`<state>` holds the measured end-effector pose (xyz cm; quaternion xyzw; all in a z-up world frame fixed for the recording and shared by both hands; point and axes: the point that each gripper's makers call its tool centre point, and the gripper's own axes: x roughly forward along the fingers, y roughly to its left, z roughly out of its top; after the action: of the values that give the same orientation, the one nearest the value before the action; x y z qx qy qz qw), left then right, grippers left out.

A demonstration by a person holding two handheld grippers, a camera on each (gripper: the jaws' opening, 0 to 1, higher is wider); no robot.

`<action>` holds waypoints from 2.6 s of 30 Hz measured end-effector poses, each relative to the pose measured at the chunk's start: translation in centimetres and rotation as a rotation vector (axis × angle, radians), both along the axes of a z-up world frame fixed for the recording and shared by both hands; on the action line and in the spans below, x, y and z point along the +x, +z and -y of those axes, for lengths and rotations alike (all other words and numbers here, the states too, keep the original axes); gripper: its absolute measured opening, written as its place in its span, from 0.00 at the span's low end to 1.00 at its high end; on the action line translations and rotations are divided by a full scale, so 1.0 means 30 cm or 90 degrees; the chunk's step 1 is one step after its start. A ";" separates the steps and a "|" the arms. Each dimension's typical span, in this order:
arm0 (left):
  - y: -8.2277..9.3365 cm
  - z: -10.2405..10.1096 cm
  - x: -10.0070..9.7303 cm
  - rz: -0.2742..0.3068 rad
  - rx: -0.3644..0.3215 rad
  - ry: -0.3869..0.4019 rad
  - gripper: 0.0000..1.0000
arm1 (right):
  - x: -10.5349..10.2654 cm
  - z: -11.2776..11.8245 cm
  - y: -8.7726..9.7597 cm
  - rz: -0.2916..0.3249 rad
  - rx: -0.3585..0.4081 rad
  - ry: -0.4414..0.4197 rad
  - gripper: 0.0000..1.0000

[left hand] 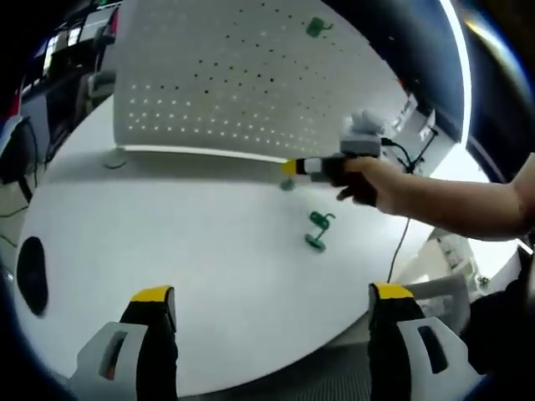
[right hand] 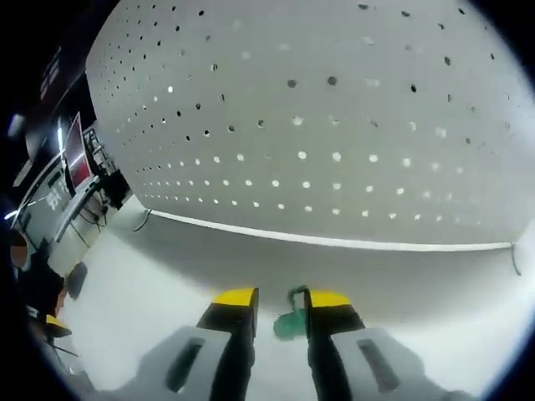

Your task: Insert the hook assembly into the mounting plate slot until the hook locks in place.

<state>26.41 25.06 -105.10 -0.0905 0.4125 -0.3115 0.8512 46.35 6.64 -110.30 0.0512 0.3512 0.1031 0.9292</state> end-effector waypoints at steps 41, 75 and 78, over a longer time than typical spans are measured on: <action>0.123 0.034 0.062 0.058 -0.007 -0.016 0.96 | -0.048 0.022 0.260 0.105 0.030 0.015 0.00; 0.424 0.281 0.154 0.093 -0.200 0.009 0.77 | -0.478 -0.247 0.762 0.282 0.297 0.129 0.00; 0.442 0.283 0.156 0.097 -0.212 0.010 0.72 | -0.487 -0.254 0.778 0.291 0.300 0.134 0.00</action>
<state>31.10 16.58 -91.83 -0.2095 0.2891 -0.3746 0.8557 31.74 14.27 -86.96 0.2035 0.1035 0.2852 0.9309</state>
